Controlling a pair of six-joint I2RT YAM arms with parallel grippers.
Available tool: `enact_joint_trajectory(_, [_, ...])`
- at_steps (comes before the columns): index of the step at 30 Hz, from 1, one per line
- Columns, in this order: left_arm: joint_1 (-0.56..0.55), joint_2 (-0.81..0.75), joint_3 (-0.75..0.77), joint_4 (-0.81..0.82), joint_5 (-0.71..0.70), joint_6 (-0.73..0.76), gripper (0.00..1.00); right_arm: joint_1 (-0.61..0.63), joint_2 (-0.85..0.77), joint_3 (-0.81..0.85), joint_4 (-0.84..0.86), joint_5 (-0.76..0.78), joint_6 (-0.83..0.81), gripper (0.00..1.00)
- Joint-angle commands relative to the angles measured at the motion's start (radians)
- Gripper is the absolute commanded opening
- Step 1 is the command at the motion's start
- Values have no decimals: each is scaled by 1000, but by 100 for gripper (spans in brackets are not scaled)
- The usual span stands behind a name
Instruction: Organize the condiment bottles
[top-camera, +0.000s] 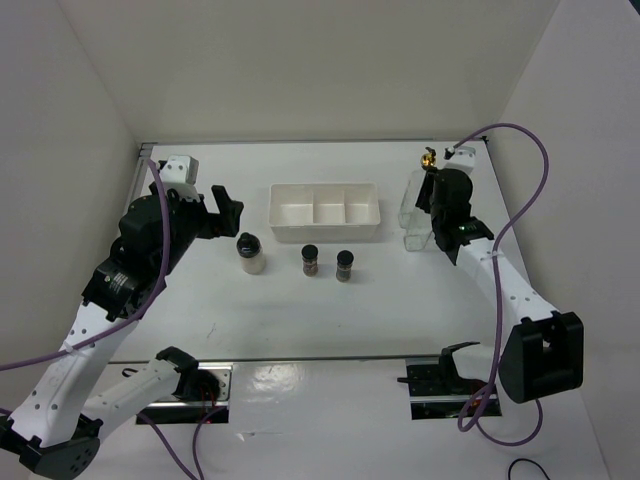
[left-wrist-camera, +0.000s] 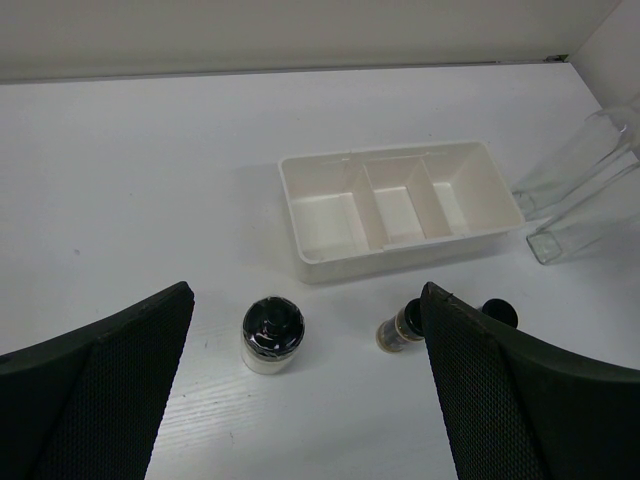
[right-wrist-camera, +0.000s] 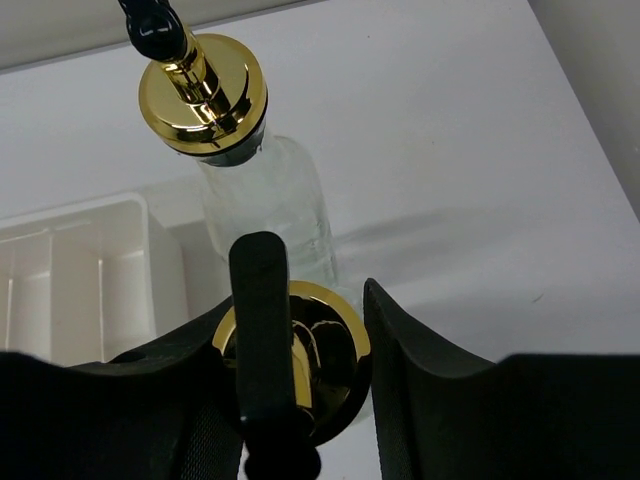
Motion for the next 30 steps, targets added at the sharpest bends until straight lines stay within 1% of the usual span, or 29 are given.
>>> enact_joint_trajectory(1, [-3,-7,-4,39,-1,25,100,-5,4,46,39,26,3,48])
enact_joint_trajectory(7, [-3,-16,-13,39,-1,25,100,-5,14,46,30,26,12,36])
enact_joint_trajectory(11, [-3,-25,-13,39,-10,25,100,-5,14,55,19,26,12,23])
enact_joint_trajectory(14, [-3,-25,-13,39,-10,25,100,-5,14,75,-5,26,12,18])
enact_joint_trajectory(15, [-3,-34,-22,39,-10,25,100,-5,14,75,-5,14,12,14])
enact_joint_trajectory(20, [-3,-43,-23,30,-10,25,100,-5,-6,95,-53,-8,21,3])
enact_joint_trajectory(23, [-3,-63,-23,21,-10,25,100,-5,-31,104,-72,-17,21,0])
enact_joint_trajectory(26, [-3,-85,-23,20,-10,25,100,-5,-40,115,-86,-54,12,0])
enact_joint_trajectory(30, [-3,-117,-32,11,-10,16,100,-5,-60,115,-106,-63,21,0])
